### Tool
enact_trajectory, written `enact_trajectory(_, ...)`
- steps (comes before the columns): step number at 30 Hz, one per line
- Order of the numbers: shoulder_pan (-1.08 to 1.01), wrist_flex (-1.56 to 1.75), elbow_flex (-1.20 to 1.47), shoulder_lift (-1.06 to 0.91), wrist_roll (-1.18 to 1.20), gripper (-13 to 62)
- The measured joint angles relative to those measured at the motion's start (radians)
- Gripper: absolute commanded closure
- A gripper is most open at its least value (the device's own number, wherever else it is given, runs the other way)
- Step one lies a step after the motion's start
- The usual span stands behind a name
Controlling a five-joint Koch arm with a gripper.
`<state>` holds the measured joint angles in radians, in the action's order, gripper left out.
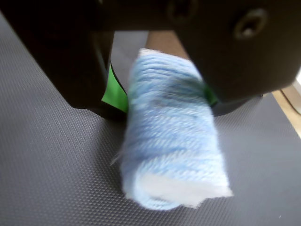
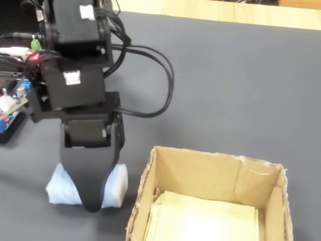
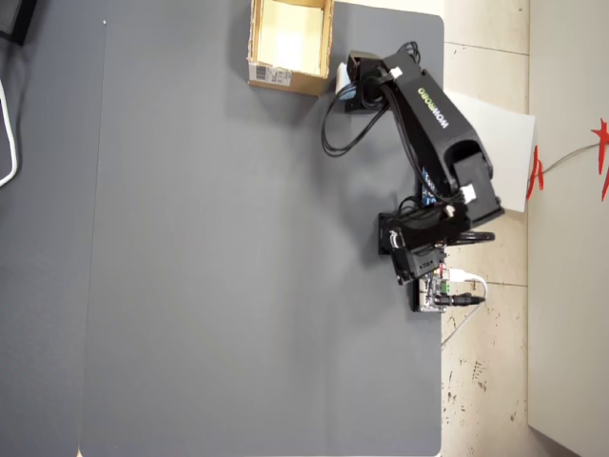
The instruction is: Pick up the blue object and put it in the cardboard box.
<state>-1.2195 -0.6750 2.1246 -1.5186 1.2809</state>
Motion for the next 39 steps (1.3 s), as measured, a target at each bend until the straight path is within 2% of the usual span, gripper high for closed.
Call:
enact_trajectory(15,-0.005,0.526,0.173,-0.055,0.278,26.2)
enact_trajectory(29,0.000,0.598,0.213,-0.270,0.370,26.2)
enact_trajectory(39,0.089,0.764,0.215,-0.316,0.403,26.1)
